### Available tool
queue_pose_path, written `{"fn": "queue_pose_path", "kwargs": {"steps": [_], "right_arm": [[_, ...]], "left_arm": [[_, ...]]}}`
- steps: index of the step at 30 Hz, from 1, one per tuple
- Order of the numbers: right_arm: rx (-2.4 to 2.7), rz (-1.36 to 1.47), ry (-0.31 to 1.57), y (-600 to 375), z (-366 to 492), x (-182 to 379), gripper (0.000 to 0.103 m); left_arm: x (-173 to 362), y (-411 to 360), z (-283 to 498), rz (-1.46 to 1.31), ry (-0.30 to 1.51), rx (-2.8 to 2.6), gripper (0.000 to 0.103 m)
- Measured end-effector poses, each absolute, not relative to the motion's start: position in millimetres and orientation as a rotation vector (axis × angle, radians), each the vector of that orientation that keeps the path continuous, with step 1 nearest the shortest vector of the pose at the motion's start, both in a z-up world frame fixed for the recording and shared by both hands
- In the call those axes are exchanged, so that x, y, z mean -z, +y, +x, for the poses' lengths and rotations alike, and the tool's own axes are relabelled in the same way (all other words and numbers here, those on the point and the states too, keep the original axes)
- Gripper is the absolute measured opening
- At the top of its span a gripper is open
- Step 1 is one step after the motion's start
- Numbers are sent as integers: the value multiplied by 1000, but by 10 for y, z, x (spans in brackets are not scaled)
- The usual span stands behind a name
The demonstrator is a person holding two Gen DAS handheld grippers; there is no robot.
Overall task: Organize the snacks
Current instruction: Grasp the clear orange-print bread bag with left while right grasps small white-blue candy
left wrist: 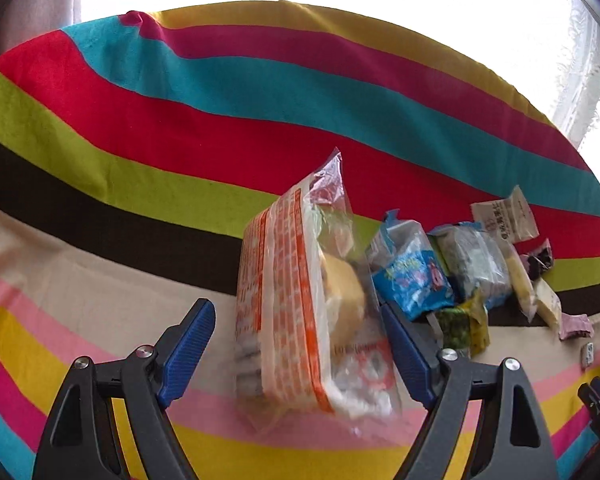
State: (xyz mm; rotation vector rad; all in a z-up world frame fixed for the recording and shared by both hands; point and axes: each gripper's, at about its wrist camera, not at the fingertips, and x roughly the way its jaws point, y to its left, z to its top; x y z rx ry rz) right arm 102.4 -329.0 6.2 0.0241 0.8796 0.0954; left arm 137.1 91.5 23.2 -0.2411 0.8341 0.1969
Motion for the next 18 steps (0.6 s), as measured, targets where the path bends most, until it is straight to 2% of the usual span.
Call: {"fn": "queue_pose_path", "kwargs": {"steps": [6, 7, 8, 9, 18], "right_arm": [[-97, -8, 886, -3267, 1477, -85, 78], [-93, -13, 899, -3265, 1497, -72, 61], [-87, -11, 893, -3273, 1484, -85, 31], [-82, 2, 892, -3292, 1450, -102, 24], [-183, 106, 871, -3167, 563, -153, 24]], "left_arm": [[-111, 1043, 1677, -255, 867, -209, 85], [-109, 1037, 1679, -249, 865, -197, 85], [-113, 1025, 1659, -247, 862, -171, 78], [-123, 1008, 1624, -241, 856, -137, 57], [-117, 686, 750, -170, 843, -25, 56]]}}
